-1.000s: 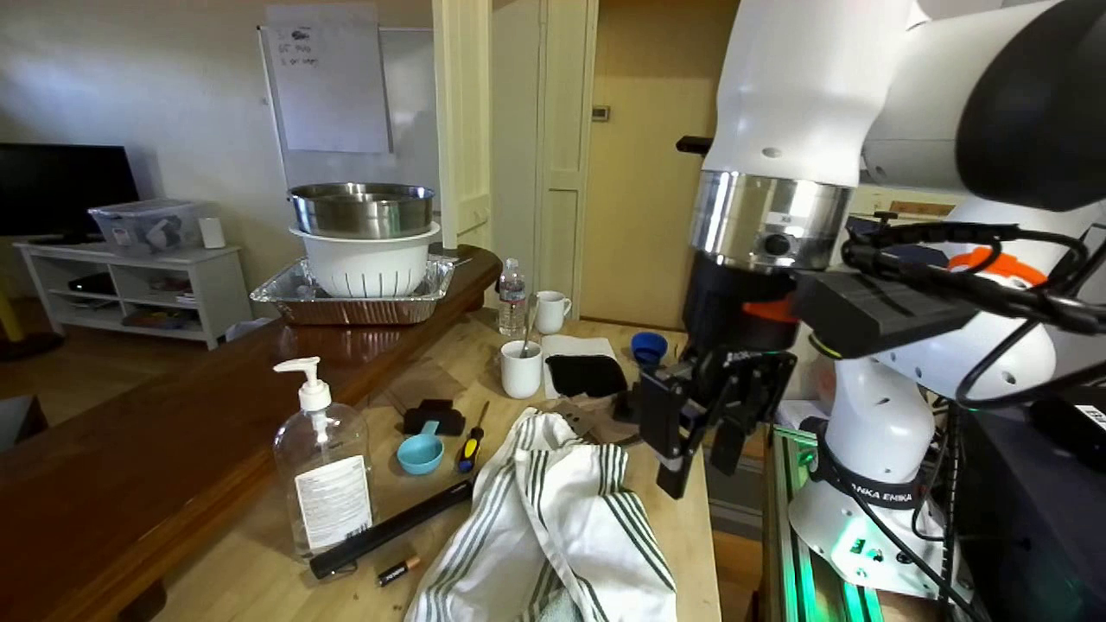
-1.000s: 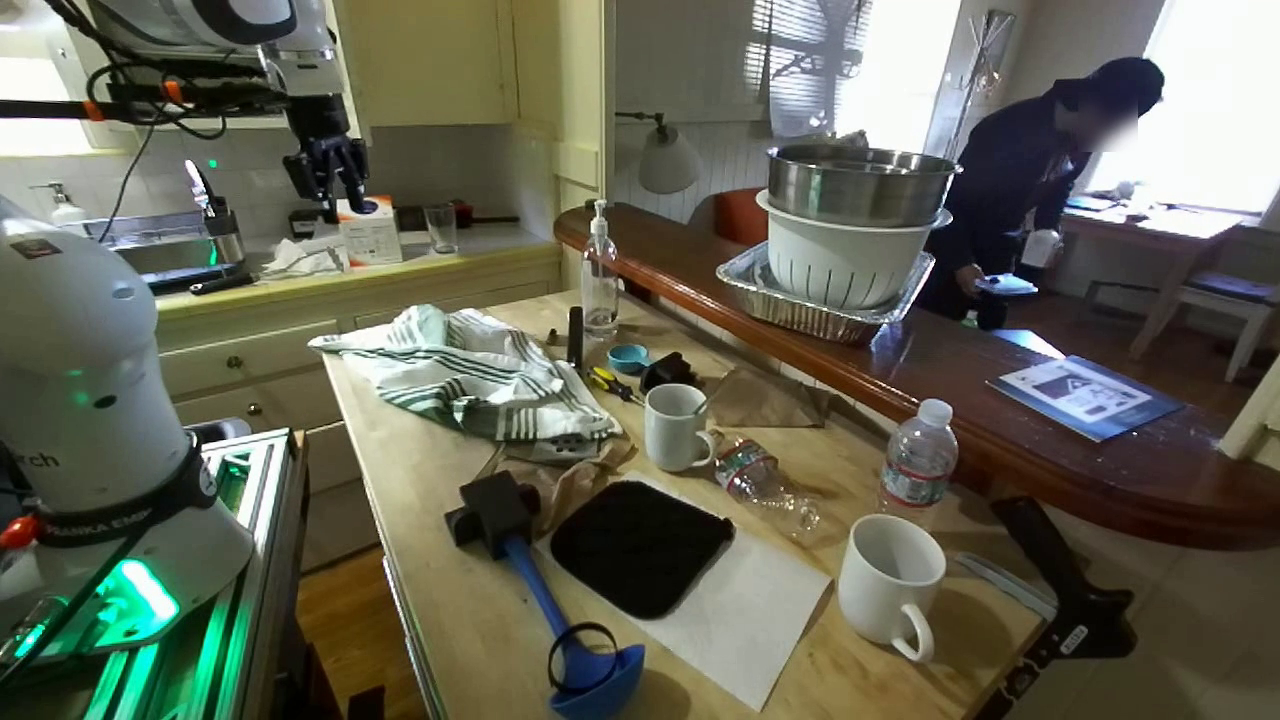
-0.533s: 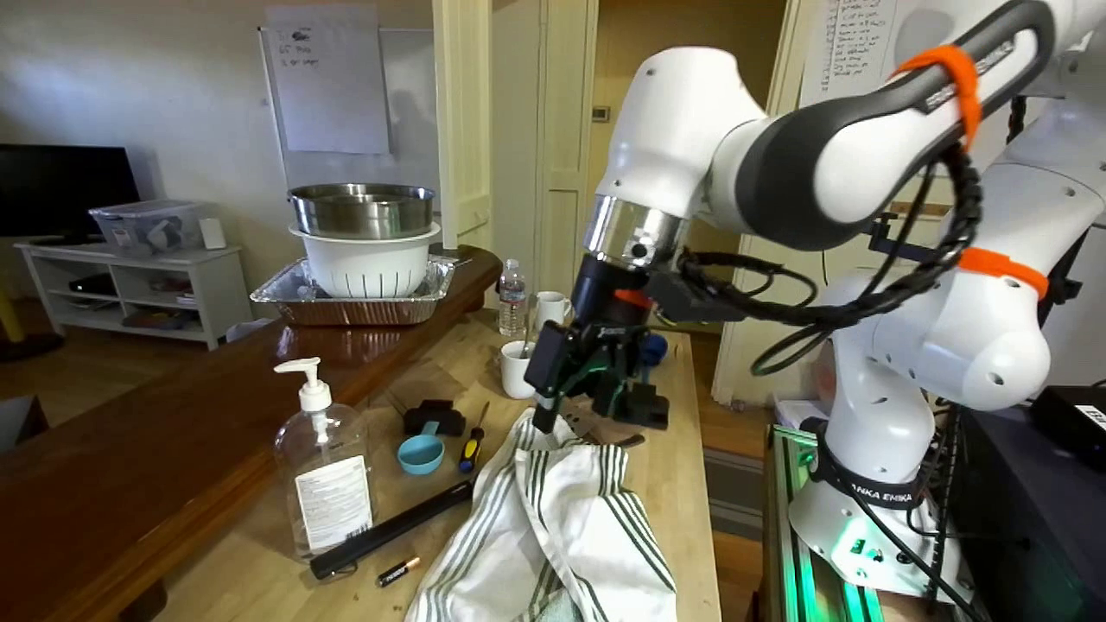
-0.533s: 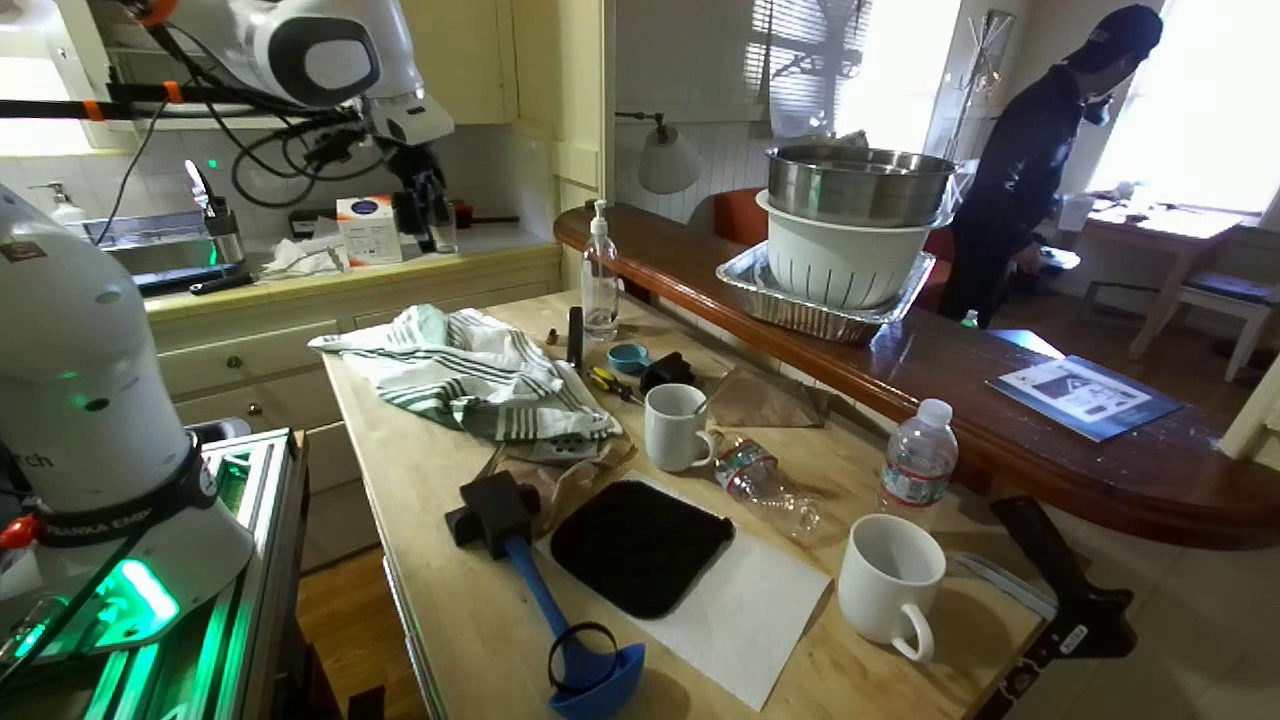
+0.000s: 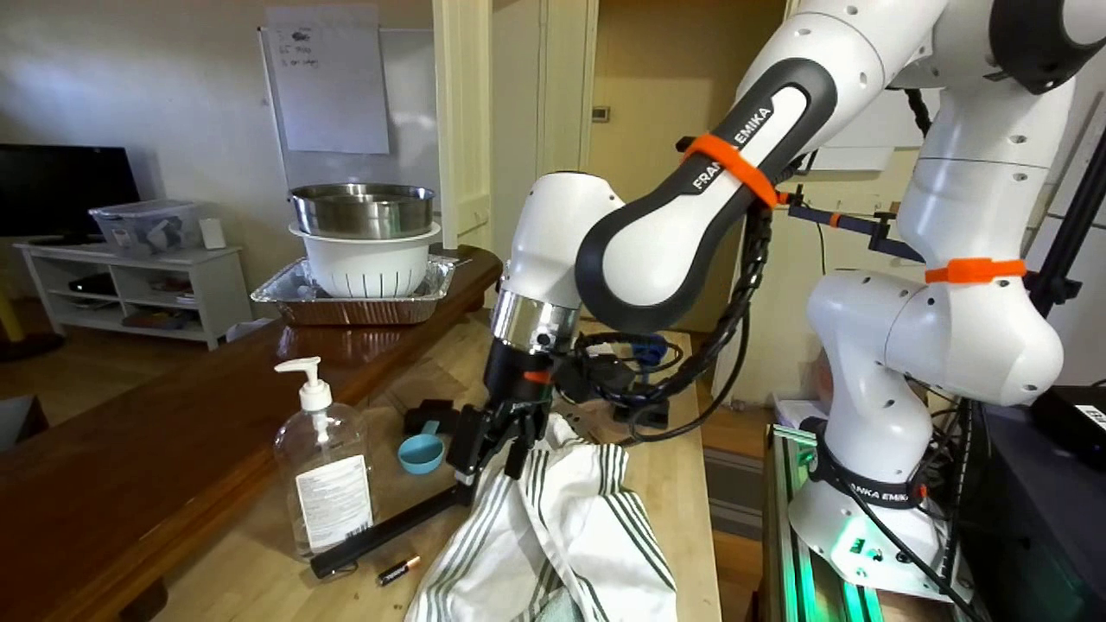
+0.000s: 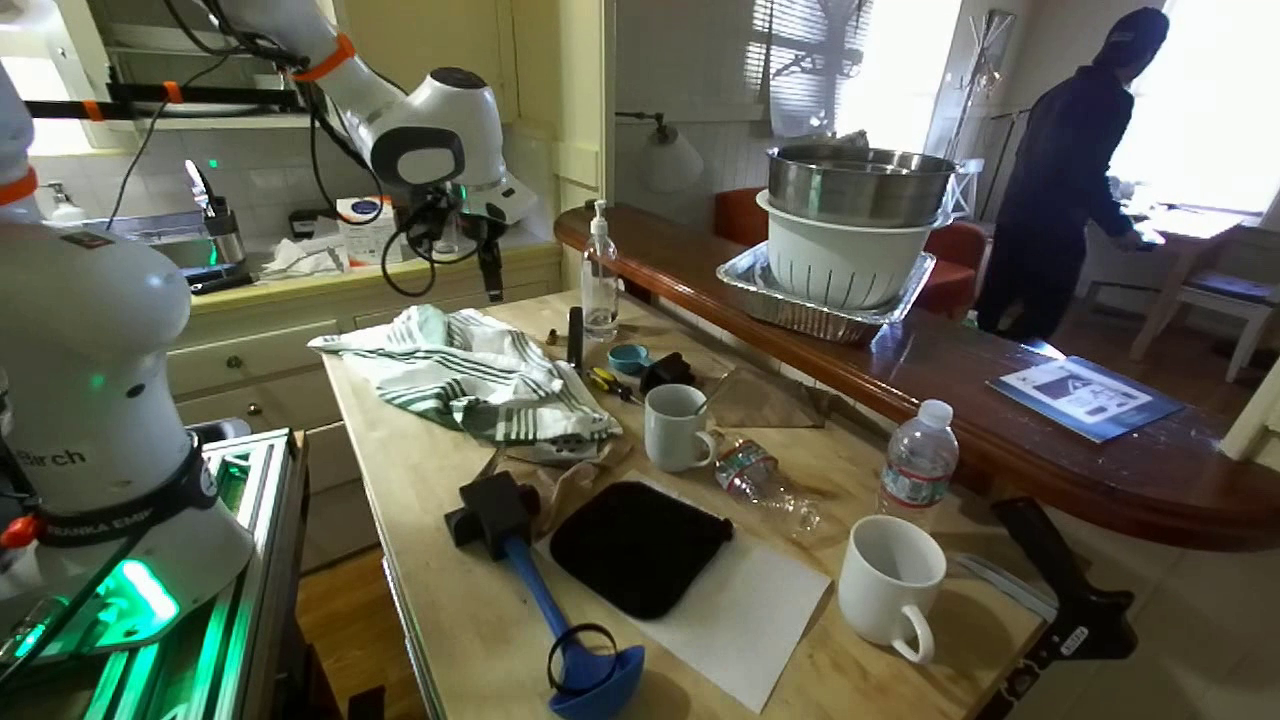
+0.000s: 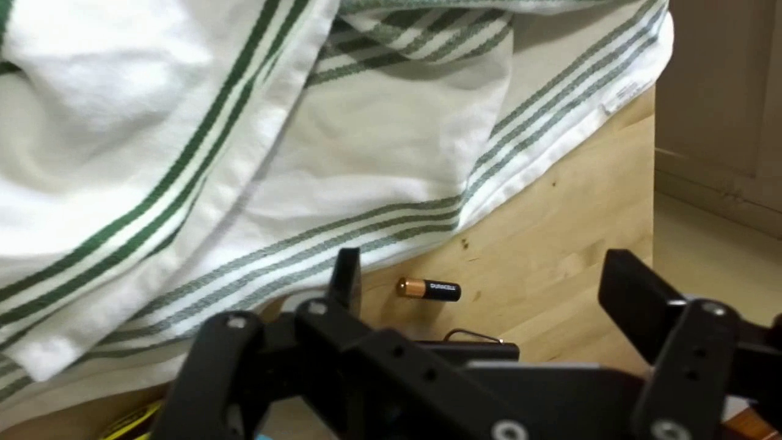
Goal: Unfold the white and green towel.
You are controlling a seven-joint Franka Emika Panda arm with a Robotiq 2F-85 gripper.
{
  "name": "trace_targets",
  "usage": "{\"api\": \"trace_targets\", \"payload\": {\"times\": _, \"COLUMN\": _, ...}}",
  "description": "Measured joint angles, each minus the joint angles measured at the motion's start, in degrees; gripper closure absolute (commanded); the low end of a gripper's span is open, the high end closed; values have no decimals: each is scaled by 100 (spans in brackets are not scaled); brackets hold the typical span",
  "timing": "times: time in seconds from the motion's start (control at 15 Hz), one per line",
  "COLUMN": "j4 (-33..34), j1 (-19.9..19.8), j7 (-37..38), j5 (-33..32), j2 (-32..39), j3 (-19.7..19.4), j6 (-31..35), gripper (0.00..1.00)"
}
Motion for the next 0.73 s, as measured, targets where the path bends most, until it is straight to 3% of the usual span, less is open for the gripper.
{"api": "trace_targets", "payload": {"times": 0.73, "j4": 165, "j1": 109, "j7": -103, "j5": 30, "j2": 144, "j3": -86, "j6": 0, "gripper": 0}}
